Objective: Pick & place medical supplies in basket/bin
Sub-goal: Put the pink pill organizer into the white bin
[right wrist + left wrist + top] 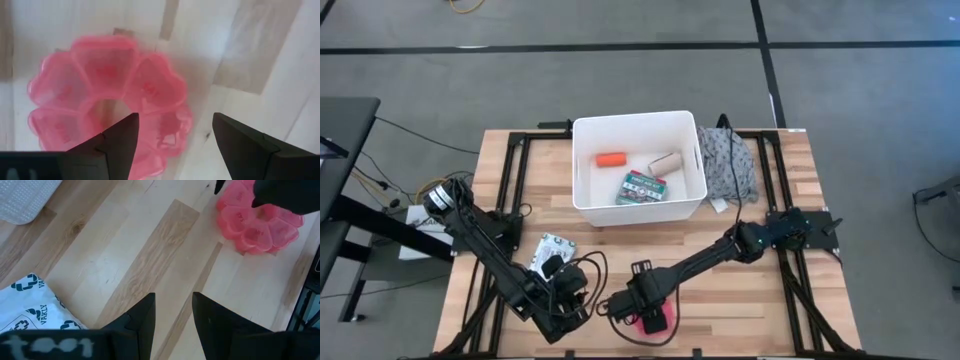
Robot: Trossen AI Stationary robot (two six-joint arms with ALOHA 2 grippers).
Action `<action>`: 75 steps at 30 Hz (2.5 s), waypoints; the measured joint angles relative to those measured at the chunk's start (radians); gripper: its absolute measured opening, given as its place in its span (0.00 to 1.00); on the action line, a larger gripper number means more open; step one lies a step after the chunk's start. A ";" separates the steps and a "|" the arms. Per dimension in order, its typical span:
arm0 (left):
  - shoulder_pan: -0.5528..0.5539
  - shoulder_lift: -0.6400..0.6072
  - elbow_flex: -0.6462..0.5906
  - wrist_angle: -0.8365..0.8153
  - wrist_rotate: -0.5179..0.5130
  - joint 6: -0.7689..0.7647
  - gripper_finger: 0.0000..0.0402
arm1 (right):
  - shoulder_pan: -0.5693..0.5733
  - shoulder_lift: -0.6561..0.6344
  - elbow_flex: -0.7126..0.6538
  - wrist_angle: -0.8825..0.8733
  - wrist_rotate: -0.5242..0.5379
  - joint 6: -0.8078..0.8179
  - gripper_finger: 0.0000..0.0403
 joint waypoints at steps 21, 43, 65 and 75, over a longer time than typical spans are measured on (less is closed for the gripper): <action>0.000 0.000 0.000 0.000 0.001 0.000 0.29 | 0.027 0.007 0.000 0.030 0.052 -0.016 0.62; 0.000 0.000 0.000 0.000 0.005 0.000 0.29 | 0.014 0.007 -0.105 0.084 0.025 -0.018 0.62; 0.000 0.000 0.000 0.000 -0.002 0.001 0.29 | 0.004 0.011 -0.034 -0.035 0.034 -0.042 0.50; 0.000 0.000 0.000 -0.002 -0.001 0.012 0.29 | -0.020 -0.056 -0.002 -0.171 0.084 -0.009 0.51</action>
